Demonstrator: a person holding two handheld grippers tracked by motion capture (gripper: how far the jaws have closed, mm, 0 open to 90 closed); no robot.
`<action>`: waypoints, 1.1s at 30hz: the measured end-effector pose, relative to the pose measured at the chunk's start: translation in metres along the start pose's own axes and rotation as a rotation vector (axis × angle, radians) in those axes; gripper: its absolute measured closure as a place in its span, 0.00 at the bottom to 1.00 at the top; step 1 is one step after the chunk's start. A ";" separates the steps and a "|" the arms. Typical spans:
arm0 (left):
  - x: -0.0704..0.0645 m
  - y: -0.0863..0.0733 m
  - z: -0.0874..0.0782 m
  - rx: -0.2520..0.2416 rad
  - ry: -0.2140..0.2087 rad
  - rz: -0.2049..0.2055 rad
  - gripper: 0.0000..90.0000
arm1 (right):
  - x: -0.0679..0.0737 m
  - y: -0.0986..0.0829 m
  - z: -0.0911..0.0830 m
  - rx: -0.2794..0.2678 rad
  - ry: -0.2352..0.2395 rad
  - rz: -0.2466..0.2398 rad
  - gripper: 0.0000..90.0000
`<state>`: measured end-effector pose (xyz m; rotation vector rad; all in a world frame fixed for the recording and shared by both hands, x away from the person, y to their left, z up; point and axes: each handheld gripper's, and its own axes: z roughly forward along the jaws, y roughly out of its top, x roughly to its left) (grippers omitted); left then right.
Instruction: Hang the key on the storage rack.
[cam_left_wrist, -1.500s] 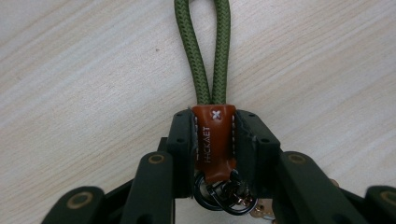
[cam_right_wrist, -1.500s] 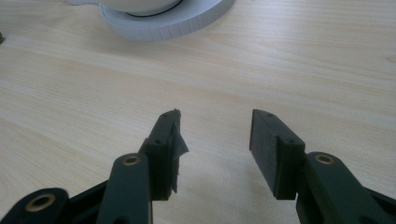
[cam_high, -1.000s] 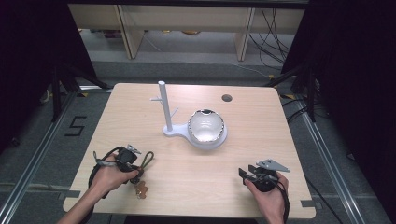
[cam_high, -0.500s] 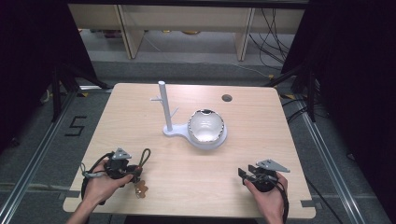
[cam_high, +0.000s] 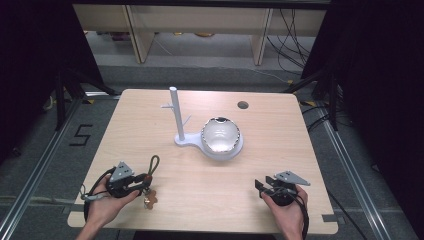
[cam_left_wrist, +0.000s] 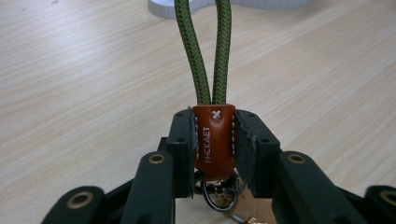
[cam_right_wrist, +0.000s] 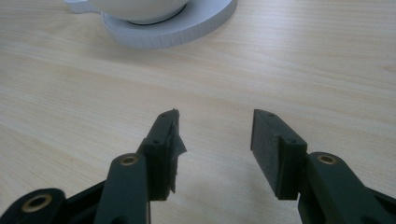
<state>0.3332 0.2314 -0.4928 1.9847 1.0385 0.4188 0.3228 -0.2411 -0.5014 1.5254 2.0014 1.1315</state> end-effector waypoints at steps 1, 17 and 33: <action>0.000 0.000 -0.001 -0.024 -0.006 0.002 0.75 | 0.000 0.000 0.000 0.000 0.000 0.000 0.59; 0.001 0.001 -0.009 -0.167 0.000 0.010 0.75 | -0.001 0.000 -0.002 -0.011 0.019 -0.026 0.59; 0.000 0.011 -0.017 -0.225 0.012 0.042 0.75 | 0.000 0.000 0.000 -0.022 0.000 -0.045 0.58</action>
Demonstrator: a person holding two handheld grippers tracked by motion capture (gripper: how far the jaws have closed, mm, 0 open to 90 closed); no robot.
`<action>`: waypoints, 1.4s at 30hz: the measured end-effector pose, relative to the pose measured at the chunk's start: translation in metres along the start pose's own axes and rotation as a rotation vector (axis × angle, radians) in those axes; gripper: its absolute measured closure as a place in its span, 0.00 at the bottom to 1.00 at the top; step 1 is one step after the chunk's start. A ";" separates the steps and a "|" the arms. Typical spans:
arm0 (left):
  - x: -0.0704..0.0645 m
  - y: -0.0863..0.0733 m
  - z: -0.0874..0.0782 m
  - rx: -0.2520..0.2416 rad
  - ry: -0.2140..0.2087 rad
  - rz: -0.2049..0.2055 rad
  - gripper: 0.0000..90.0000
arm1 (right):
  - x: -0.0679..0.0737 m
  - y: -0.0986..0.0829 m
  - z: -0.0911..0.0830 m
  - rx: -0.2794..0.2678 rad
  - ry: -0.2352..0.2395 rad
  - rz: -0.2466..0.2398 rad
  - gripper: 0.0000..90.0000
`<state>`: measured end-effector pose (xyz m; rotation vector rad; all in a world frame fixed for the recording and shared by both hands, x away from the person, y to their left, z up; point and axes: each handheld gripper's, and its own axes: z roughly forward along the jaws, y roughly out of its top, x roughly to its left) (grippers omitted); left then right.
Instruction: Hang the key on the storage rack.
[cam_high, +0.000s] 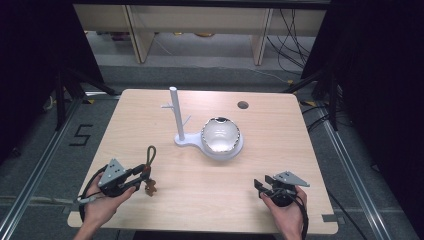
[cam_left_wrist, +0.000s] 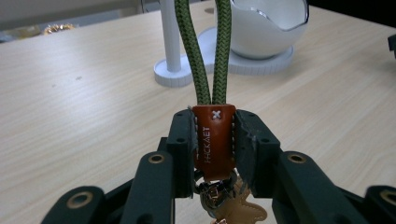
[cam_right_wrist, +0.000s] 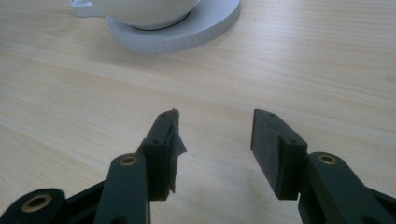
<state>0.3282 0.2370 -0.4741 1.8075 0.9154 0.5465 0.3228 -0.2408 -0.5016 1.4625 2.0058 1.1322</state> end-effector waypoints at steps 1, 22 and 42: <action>0.000 0.001 0.000 -0.010 -0.006 -0.002 0.75 | 0.000 0.000 0.000 -0.002 0.002 -0.005 0.58; 0.001 0.016 -0.006 -0.062 0.021 -0.003 0.75 | 0.003 0.000 -0.001 -0.001 -0.007 0.021 0.57; 0.003 0.035 -0.006 -0.106 0.026 0.012 0.75 | 0.001 0.001 -0.002 -0.018 0.010 -0.005 0.57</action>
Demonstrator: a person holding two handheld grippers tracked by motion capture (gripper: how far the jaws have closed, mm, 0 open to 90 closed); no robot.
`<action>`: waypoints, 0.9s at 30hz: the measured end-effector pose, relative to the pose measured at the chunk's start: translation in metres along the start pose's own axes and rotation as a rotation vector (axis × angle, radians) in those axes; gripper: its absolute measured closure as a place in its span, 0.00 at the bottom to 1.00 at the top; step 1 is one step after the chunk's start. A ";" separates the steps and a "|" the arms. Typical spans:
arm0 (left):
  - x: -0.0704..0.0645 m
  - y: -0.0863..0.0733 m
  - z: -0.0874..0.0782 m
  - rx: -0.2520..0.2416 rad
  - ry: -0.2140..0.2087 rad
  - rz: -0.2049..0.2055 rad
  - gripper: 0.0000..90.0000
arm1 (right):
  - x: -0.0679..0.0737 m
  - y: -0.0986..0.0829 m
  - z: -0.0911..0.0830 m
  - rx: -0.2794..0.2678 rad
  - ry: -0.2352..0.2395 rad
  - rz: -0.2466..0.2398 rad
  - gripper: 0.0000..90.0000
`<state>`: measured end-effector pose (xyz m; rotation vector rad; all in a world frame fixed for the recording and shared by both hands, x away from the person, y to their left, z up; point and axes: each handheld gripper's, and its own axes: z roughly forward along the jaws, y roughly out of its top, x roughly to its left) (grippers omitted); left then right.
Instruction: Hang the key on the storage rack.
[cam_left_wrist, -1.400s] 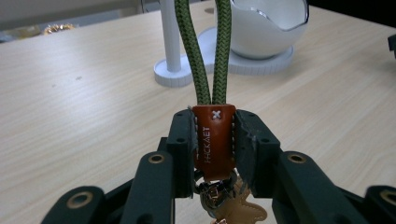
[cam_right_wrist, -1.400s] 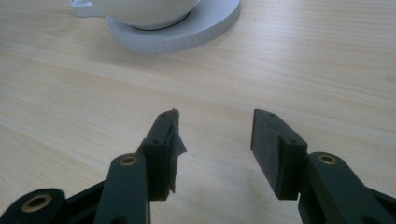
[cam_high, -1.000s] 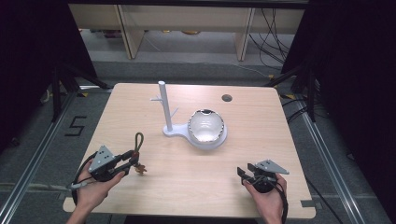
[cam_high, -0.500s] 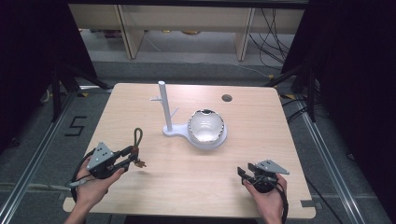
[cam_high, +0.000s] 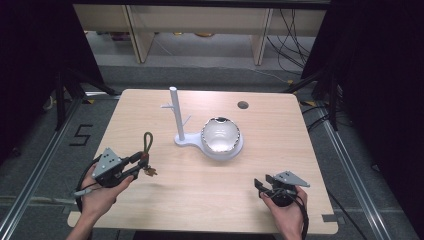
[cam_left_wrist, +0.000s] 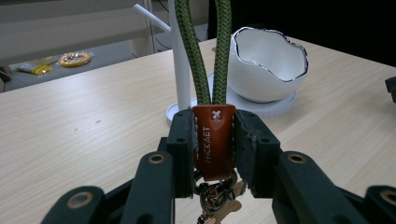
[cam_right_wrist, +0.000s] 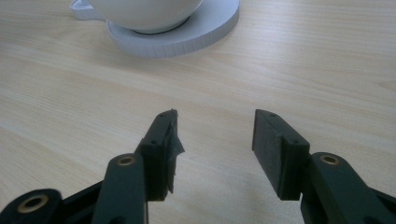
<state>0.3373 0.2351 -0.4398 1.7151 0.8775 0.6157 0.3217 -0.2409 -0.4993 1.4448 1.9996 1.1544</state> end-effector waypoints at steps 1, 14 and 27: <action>-0.001 0.001 0.000 -0.002 0.004 -0.003 0.75 | 0.000 0.000 0.000 0.000 0.000 0.000 0.57; 0.001 0.014 0.002 -0.016 0.004 0.007 0.75 | 0.003 0.000 -0.002 0.009 -0.004 0.032 0.57; 0.004 0.021 0.009 -0.040 0.007 -0.007 0.75 | 0.001 0.000 -0.001 0.002 0.003 0.008 0.57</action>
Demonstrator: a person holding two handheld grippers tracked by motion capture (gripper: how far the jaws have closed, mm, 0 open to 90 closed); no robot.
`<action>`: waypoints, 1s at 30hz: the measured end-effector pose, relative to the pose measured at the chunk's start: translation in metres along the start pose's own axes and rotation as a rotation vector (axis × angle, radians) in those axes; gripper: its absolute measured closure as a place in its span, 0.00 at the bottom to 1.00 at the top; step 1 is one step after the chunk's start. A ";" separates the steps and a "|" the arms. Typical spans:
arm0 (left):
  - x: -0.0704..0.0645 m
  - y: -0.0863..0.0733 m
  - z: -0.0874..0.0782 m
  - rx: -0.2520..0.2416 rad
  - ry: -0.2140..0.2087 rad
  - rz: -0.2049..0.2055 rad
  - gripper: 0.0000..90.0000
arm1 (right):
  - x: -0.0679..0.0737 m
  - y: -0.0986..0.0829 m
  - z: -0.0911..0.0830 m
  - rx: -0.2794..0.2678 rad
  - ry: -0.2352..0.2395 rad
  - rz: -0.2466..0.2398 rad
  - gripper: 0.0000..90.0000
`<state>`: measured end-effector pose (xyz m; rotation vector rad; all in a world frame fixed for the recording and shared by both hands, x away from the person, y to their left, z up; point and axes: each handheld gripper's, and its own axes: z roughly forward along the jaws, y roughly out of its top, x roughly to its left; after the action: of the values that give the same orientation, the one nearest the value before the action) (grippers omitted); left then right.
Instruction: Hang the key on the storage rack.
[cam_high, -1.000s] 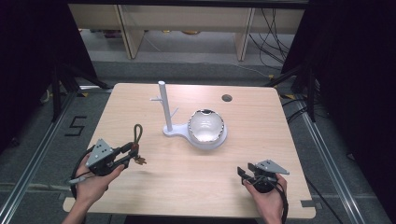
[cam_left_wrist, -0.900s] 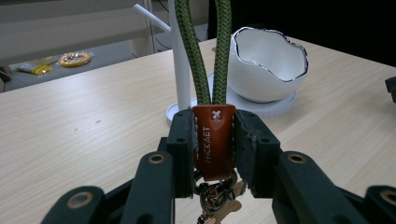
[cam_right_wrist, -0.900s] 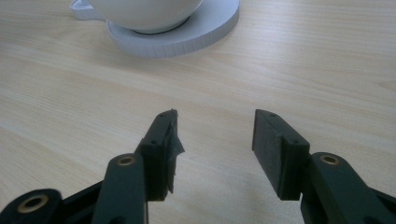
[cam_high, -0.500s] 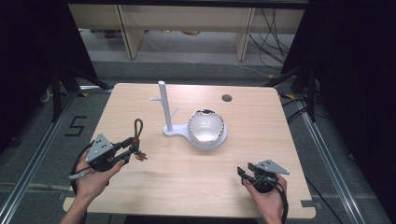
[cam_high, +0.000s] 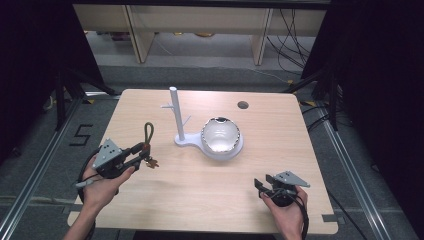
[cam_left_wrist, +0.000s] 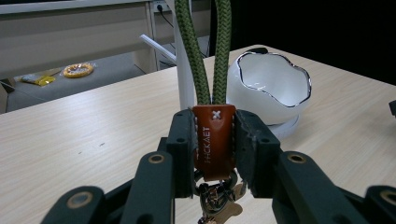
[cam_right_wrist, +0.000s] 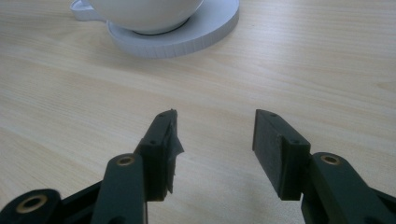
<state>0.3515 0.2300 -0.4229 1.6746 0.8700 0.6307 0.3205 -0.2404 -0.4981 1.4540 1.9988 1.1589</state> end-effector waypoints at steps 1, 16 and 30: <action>0.000 0.001 0.000 0.009 0.006 0.004 0.75 | 0.000 0.000 0.000 -0.001 0.001 0.001 0.57; 0.002 0.009 0.006 -0.005 0.002 0.001 0.75 | -0.001 0.000 0.000 -0.006 -0.016 -0.014 0.56; 0.004 0.020 0.013 -0.018 0.001 0.000 0.75 | -0.001 0.000 0.001 -0.007 -0.016 -0.016 0.55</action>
<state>0.3685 0.2228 -0.4074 1.6580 0.8627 0.6381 0.3218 -0.2413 -0.4985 1.4370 1.9897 1.1436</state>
